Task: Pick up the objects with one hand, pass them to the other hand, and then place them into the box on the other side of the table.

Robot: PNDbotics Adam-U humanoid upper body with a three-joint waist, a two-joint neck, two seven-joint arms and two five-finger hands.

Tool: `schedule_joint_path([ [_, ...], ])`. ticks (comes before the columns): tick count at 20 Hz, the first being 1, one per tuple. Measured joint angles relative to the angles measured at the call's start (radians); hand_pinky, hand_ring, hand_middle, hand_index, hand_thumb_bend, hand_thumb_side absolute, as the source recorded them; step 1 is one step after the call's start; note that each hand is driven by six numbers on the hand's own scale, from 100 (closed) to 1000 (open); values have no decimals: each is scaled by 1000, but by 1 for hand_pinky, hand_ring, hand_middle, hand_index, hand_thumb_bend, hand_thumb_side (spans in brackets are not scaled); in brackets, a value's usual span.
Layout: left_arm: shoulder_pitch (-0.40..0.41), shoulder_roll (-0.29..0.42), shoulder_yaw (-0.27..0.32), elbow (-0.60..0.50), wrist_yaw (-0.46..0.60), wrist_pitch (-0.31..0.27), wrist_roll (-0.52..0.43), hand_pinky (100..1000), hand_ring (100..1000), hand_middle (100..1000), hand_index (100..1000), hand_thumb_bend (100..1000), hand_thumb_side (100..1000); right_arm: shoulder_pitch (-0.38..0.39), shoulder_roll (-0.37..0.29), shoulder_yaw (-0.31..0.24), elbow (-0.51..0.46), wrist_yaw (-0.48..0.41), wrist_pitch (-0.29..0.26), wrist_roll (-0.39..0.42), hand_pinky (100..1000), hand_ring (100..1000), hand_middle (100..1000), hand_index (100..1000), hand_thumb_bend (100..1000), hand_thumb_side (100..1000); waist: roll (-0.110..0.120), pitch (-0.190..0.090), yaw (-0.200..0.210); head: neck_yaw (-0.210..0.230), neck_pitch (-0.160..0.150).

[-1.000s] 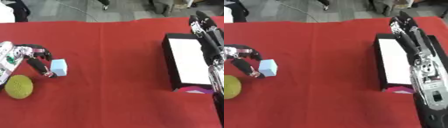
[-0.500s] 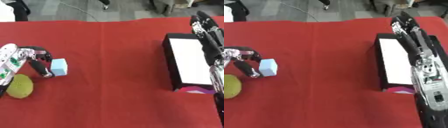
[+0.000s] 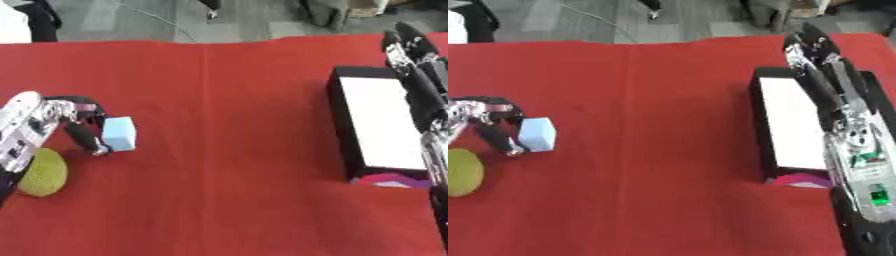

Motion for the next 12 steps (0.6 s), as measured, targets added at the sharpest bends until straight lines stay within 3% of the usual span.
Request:
schedule_joint_path([
  [9, 0, -8, 0, 1, 25, 11, 29, 905, 829, 665, 590, 218, 134, -3, 0, 0, 0, -1, -1, 4, 991, 1000, 941, 1000, 100, 655, 0, 0, 0, 5, 0],
  [12, 1, -8, 0, -2, 31, 12, 30, 912, 840, 693, 637, 314, 167, -3, 0, 0, 0, -1, 0, 5, 991, 1000, 941, 1000, 100, 656, 0, 0, 0, 5, 0],
])
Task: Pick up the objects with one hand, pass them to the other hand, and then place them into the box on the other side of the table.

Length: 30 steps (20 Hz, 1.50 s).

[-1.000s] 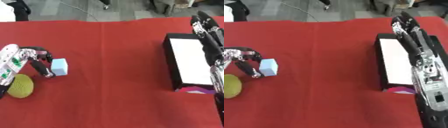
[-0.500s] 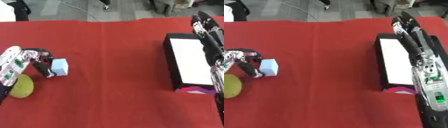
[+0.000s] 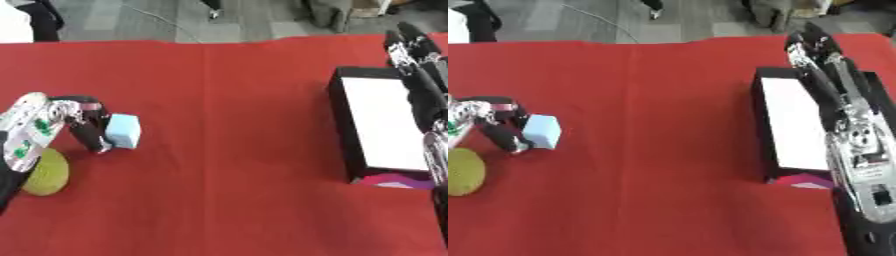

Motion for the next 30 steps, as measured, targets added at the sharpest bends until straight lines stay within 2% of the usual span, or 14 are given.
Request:
schedule_joint_path([
  [4, 0, 0, 0, -5, -9, -4, -20, 929, 865, 745, 798, 407, 207, 0, 0, 0, 0, 0, 2, 2, 991, 1000, 941, 1000, 100, 655, 0, 0, 0, 0, 0],
  [8, -2, 1, 0, -5, -52, -2, -32, 938, 878, 761, 865, 429, 213, 0, 0, 0, 0, 0, 2, 2, 992, 1000, 941, 1000, 100, 655, 1, 0, 0, 0, 0],
  [12, -9, 0, 1, -5, -83, 1, -26, 939, 882, 767, 880, 424, 196, 0, 0, 0, 1, 0, 2, 3, 992, 1000, 942, 1000, 100, 656, 1, 0, -1, 0, 0],
  [17, -25, -15, 9, 7, -92, -12, -10, 955, 902, 787, 885, 444, 119, -3, 0, 3, 4, 0, 4, 6, 992, 1000, 942, 1000, 100, 657, 0, 2, -3, 0, -1],
  [27, -54, -36, 44, 58, -64, -138, 5, 947, 895, 781, 891, 450, 100, -4, 0, 6, 6, 0, 8, 11, 993, 1000, 942, 1000, 100, 661, -6, 7, -5, 1, -5],
  [30, -59, -38, 48, 68, -64, -164, 24, 949, 896, 785, 898, 484, 100, -5, 0, 8, 6, 0, 9, 13, 993, 1000, 942, 1000, 100, 662, -6, 7, -5, 1, -8],
])
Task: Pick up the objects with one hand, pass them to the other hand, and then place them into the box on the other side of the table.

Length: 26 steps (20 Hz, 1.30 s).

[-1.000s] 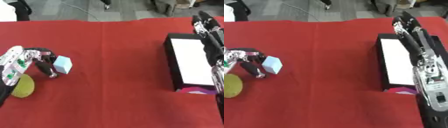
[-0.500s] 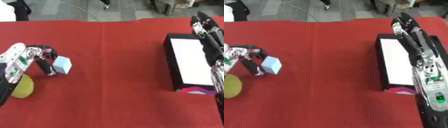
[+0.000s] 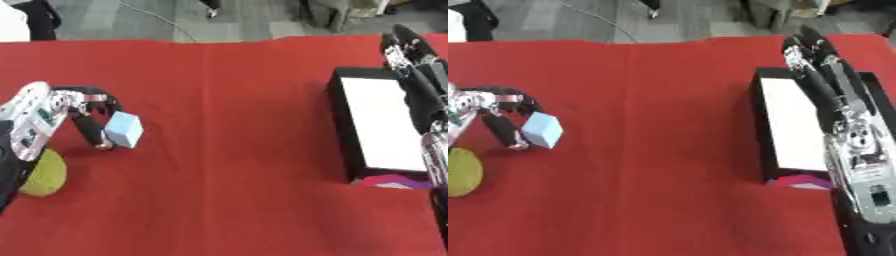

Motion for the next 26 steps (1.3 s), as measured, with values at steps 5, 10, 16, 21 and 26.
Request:
schedule_joint_path([
  [5, -11, -6, 1, 8, -19, -20, 19, 948, 895, 787, 928, 518, 100, 0, 0, 3, 0, 0, 2, 6, 993, 1000, 943, 1000, 100, 663, 0, 4, -1, 0, 0],
  [10, -20, -13, 1, 8, -17, -43, 39, 941, 891, 781, 921, 488, 100, 0, 0, 3, 0, 0, 2, 9, 994, 1000, 943, 1000, 100, 663, 0, 4, -2, 0, 0],
  [16, -22, -24, 1, 17, 14, -79, 42, 934, 888, 771, 846, 420, 100, -1, 0, 3, 0, 0, 3, 10, 994, 1000, 943, 1000, 100, 663, 0, 5, -6, 1, -1],
  [21, -26, -29, 1, 33, 11, -80, 25, 926, 880, 739, 734, 374, 100, -1, 0, 3, 0, 0, 3, 10, 994, 1000, 943, 1000, 100, 663, 0, 5, -7, 3, -1],
  [26, -28, -31, 1, 34, -7, -67, 15, 880, 805, 636, 669, 268, 100, -1, 0, 3, 0, 0, 3, 10, 994, 1000, 943, 1000, 100, 662, 0, 5, -7, 4, -1],
])
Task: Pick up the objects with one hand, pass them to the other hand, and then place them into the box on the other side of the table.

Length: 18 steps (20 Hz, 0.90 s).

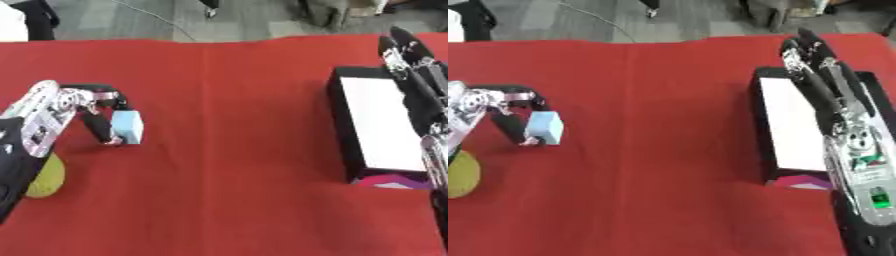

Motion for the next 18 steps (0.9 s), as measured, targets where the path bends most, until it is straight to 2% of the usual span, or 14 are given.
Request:
schedule_joint_path([
  [4, 0, 0, 1, -25, -10, 23, 22, 788, 728, 586, 652, 108, 100, 0, 0, 0, 0, 0, 0, 0, 994, 1000, 943, 1000, 100, 658, 0, 0, 3, 1, 0],
  [7, 9, 4, 8, -90, 25, 52, 59, 759, 693, 568, 643, 100, 100, 0, 0, -1, 0, 0, -2, -2, 994, 1000, 943, 1000, 100, 651, 0, 0, 8, 0, 0],
  [9, 17, 15, 13, -148, 73, 76, 83, 752, 678, 563, 643, 100, 100, -4, 0, -2, 0, 0, -4, -4, 993, 1000, 942, 1000, 100, 667, -1, 0, 13, -1, 0],
  [12, 29, 42, 19, -243, 153, 109, 109, 736, 648, 552, 635, 100, 100, -9, -2, -2, -1, 0, -8, -8, 991, 1000, 939, 1000, 100, 633, -7, 0, 18, -6, 0],
  [13, 35, 52, 22, -277, 180, 120, 117, 724, 630, 546, 631, 100, 101, -14, -4, -2, -2, 0, -9, -8, 990, 1000, 938, 1000, 100, 652, -10, 0, 19, -10, 0],
  [14, 42, 59, 26, -309, 206, 131, 126, 713, 619, 541, 631, 100, 100, -21, -8, -1, -6, 0, -11, -9, 988, 1000, 936, 1000, 100, 617, -13, 0, 19, -13, -1],
  [18, 81, 76, 34, -425, 307, 172, 179, 676, 596, 538, 641, 100, 173, -68, -25, 14, -24, 6, -16, 3, 975, 1000, 937, 1000, 100, 578, -24, 0, 19, -23, -6],
])
